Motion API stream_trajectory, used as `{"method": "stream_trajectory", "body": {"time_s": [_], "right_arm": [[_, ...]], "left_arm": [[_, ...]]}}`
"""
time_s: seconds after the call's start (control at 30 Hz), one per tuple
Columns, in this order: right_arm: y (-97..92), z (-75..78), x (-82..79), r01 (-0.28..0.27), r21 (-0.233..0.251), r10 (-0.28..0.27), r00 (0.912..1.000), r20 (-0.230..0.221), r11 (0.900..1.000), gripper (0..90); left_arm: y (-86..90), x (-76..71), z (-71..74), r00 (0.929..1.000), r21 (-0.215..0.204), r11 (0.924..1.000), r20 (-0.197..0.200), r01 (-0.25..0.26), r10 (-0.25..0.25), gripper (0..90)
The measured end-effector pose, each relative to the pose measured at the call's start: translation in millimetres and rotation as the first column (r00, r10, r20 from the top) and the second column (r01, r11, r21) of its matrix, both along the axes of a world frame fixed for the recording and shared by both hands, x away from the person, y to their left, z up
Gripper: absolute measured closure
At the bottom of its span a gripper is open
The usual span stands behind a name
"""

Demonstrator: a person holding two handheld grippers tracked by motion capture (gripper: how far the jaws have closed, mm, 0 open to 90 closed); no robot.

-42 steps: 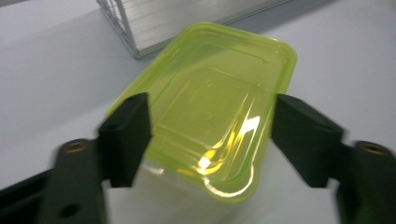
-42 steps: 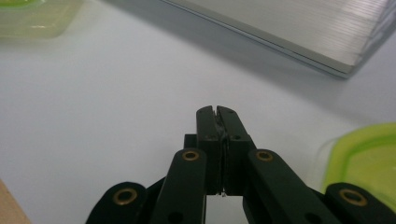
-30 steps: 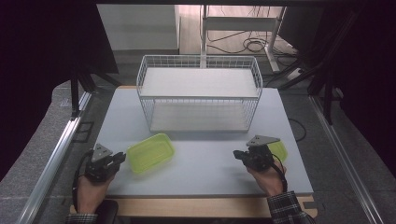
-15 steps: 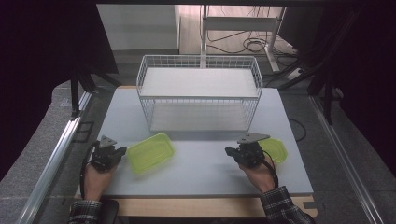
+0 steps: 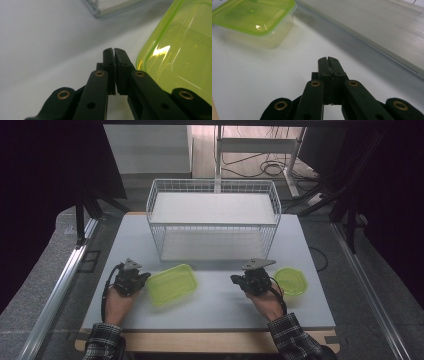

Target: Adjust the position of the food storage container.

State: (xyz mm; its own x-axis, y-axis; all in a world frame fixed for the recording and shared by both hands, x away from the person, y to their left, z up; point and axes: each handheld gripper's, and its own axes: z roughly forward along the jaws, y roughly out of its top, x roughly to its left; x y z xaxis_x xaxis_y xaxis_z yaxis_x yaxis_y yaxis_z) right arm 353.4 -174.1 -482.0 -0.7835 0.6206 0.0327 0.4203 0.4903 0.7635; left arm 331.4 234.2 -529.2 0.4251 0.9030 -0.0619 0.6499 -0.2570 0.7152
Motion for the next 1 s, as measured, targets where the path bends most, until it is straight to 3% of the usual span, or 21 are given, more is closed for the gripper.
{"method": "stream_trajectory", "body": {"time_s": [0.17, 0.2, 0.37, 0.5, 0.63, 0.8, 0.83, 0.87, 0.93, 0.97, 1.0], "right_arm": [[-1.6, -1.5, -0.3, 0.004, 0.000, -0.004, 1.0000, -0.004, 1.0000, 89.1], [-1.6, -1.5, -0.3, 0.004, 0.000, -0.004, 1.0000, -0.004, 1.0000, 89.1], [-8.4, -3.5, -2.7, 0.014, 0.000, -0.014, 0.9998, -0.016, 0.9999, 89.1], [-13.2, -4.3, -5.6, 0.026, 0.001, -0.026, 0.9989, -0.039, 0.9997, 88.8], [-15.5, -5.5, -7.8, 0.029, -0.003, -0.029, 0.9985, -0.046, 0.9996, 88.0], [-15.9, -6.7, -9.0, 0.026, -0.014, -0.027, 0.9988, -0.042, 0.9996, 87.7], [-16.0, -6.8, -8.9, 0.023, -0.014, -0.024, 0.9987, -0.044, 0.9996, 87.6], [-16.0, -6.8, -8.9, 0.023, -0.014, -0.024, 0.9987, -0.044, 0.9996, 87.6], [-14.6, -6.1, -7.1, 0.022, -0.010, -0.023, 0.9988, -0.043, 0.9997, 87.6], [-10.8, -5.7, -4.2, 0.015, -0.008, -0.015, 0.9990, -0.042, 0.9999, 87.7], [-10.8, -5.7, -4.2, 0.015, -0.008, -0.015, 0.9990, -0.042, 0.9999, 87.7]], "left_arm": [[-31.8, 7.8, 2.2, 0.9973, 0.009, 0.9973, -0.003, 0.073, -0.073, 88.3], [-31.8, 7.8, 2.2, 0.9973, 0.009, 0.9973, -0.003, 0.073, -0.073, 88.3], [-60.4, 11.5, 4.2, 0.9893, 0.007, 0.9893, -0.008, 0.146, -0.145, 88.1], [-76.3, 13.2, 5.9, 0.9863, -0.016, 0.9862, 0.000, 0.165, -0.165, 88.0], [-88.4, 13.9, 6.6, 0.9850, -0.008, 0.9851, 0.014, 0.172, -0.172, 87.8], [-80.9, 8.1, 12.2, 0.9899, 0.014, 0.9908, 0.043, 0.135, -0.135, 86.6], [-70.7, -1.5, 16.0, 0.9928, 0.003, 0.9939, 0.047, 0.110, -0.110, 86.6], [-70.7, -1.5, 16.0, 0.9928, 0.003, 0.9939, 0.047, 0.110, -0.110, 86.6], [-61.3, -15.9, 17.4, 0.9942, 0.003, 0.9953, 0.047, 0.097, -0.097, 86.6], [-52.7, -31.6, 16.5, 0.9959, 0.000, 0.9964, 0.033, 0.084, -0.084, 86.6], [-52.7, -31.6, 16.5, 0.9959, 0.000, 0.9964, 0.033, 0.084, -0.084, 86.6]]}}
